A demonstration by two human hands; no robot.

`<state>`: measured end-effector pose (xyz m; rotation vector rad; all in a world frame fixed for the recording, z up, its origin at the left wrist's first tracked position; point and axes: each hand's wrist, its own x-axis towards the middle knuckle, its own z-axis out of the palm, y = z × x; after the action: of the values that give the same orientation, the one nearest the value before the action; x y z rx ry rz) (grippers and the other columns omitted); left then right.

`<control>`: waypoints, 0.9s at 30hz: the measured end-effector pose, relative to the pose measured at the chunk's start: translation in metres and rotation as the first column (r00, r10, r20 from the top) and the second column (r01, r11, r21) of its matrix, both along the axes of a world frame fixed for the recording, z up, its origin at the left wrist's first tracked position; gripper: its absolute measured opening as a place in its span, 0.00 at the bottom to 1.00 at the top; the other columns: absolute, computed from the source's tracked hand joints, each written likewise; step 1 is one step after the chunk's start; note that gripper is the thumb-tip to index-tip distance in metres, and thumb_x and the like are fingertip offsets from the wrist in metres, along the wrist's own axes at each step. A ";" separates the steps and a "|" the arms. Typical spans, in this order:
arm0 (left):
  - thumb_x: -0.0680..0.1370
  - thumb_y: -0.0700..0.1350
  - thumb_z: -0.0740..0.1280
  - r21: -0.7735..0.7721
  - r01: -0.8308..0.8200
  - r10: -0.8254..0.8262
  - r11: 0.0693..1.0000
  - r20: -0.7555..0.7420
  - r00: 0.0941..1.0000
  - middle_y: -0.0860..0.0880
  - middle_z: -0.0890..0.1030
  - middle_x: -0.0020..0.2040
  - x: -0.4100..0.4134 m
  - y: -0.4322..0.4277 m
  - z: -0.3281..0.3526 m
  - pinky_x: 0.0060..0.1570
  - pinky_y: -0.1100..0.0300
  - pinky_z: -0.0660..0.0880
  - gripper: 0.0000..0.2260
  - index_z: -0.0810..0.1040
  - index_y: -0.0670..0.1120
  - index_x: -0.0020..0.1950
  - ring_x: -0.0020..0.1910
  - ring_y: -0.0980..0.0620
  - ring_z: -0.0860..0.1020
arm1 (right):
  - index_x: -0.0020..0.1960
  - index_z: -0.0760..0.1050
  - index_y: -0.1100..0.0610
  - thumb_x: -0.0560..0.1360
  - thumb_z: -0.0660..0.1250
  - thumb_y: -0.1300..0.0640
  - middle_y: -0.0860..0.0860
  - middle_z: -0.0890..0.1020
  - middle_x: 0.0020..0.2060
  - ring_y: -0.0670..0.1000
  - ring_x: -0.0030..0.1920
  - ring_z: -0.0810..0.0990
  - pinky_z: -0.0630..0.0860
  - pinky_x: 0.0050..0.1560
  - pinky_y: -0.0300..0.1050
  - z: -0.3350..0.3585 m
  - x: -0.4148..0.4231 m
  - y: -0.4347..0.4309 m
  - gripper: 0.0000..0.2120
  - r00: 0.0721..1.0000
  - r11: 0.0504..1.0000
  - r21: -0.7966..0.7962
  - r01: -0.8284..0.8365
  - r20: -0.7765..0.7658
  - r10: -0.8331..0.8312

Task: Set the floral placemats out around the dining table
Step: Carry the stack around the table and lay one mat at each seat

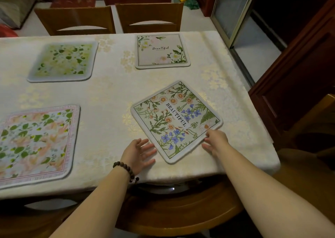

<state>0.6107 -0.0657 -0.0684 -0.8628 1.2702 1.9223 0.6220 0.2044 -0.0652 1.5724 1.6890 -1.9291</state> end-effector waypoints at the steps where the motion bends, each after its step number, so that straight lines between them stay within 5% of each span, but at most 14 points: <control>1: 0.81 0.51 0.54 -0.001 0.007 -0.007 1.000 0.000 1.000 0.41 0.79 0.59 -0.002 0.001 0.000 0.62 0.40 0.70 0.17 0.75 0.44 0.62 0.59 0.40 0.77 | 0.52 0.75 0.60 0.78 0.65 0.56 0.55 0.81 0.46 0.53 0.46 0.81 0.81 0.40 0.49 0.001 -0.004 0.003 0.08 1.000 1.000 -0.002 -0.007 0.003 0.007; 8: 0.80 0.52 0.54 -0.018 0.135 -0.135 0.991 -0.009 0.991 0.38 0.80 0.58 -0.020 0.008 0.000 0.61 0.40 0.71 0.19 0.75 0.42 0.62 0.59 0.38 0.78 | 0.50 0.74 0.61 0.74 0.59 0.67 0.57 0.81 0.48 0.54 0.48 0.82 0.82 0.43 0.48 0.007 -0.042 0.023 0.09 0.993 0.993 0.011 -0.114 0.034 0.114; 11: 0.81 0.52 0.55 -0.063 0.202 -0.204 0.977 -0.031 0.978 0.39 0.80 0.53 -0.033 0.010 0.003 0.52 0.46 0.75 0.17 0.76 0.41 0.56 0.52 0.41 0.79 | 0.48 0.75 0.62 0.73 0.59 0.67 0.58 0.81 0.46 0.54 0.45 0.82 0.82 0.43 0.48 0.010 -0.055 0.032 0.07 0.991 0.992 0.039 -0.120 0.063 0.117; 14: 0.81 0.51 0.56 -0.146 0.113 -0.129 0.983 -0.111 0.985 0.41 0.80 0.52 -0.059 0.004 0.007 0.50 0.47 0.75 0.16 0.75 0.41 0.57 0.50 0.43 0.79 | 0.46 0.75 0.62 0.73 0.60 0.66 0.56 0.80 0.41 0.53 0.41 0.80 0.81 0.39 0.46 0.011 -0.058 0.035 0.06 0.992 0.994 0.042 -0.105 0.072 0.102; 19: 0.80 0.48 0.59 -0.286 -0.048 -0.041 0.957 -0.300 0.953 0.45 0.79 0.60 -0.113 -0.012 0.016 0.54 0.50 0.75 0.12 0.77 0.43 0.57 0.60 0.47 0.76 | 0.47 0.75 0.59 0.76 0.63 0.61 0.53 0.80 0.42 0.51 0.43 0.80 0.81 0.42 0.45 0.006 -0.049 0.028 0.03 1.000 0.999 0.037 0.026 0.013 -0.026; 22: 0.79 0.48 0.61 -0.446 -0.056 -0.117 0.893 -0.352 0.929 0.45 0.77 0.61 -0.142 -0.010 0.017 0.58 0.49 0.73 0.10 0.78 0.46 0.54 0.59 0.49 0.75 | 0.48 0.74 0.60 0.77 0.63 0.60 0.53 0.78 0.44 0.52 0.48 0.79 0.79 0.44 0.46 0.005 -0.039 0.018 0.03 0.999 0.999 0.022 0.048 0.001 -0.049; 27: 0.81 0.44 0.55 -0.704 0.198 -0.483 0.682 -0.231 0.844 0.32 0.71 0.68 -0.169 -0.003 0.005 0.64 0.47 0.69 0.20 0.69 0.33 0.68 0.66 0.35 0.71 | 0.42 0.72 0.56 0.78 0.62 0.59 0.52 0.76 0.45 0.54 0.54 0.76 0.78 0.50 0.51 0.004 -0.025 0.003 0.06 0.999 0.998 -0.058 0.039 -0.002 -0.039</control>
<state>0.4421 -0.0685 -0.0634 -0.4685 2.2746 1.3571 0.5974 0.2074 -0.0612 1.5936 1.5997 -1.9815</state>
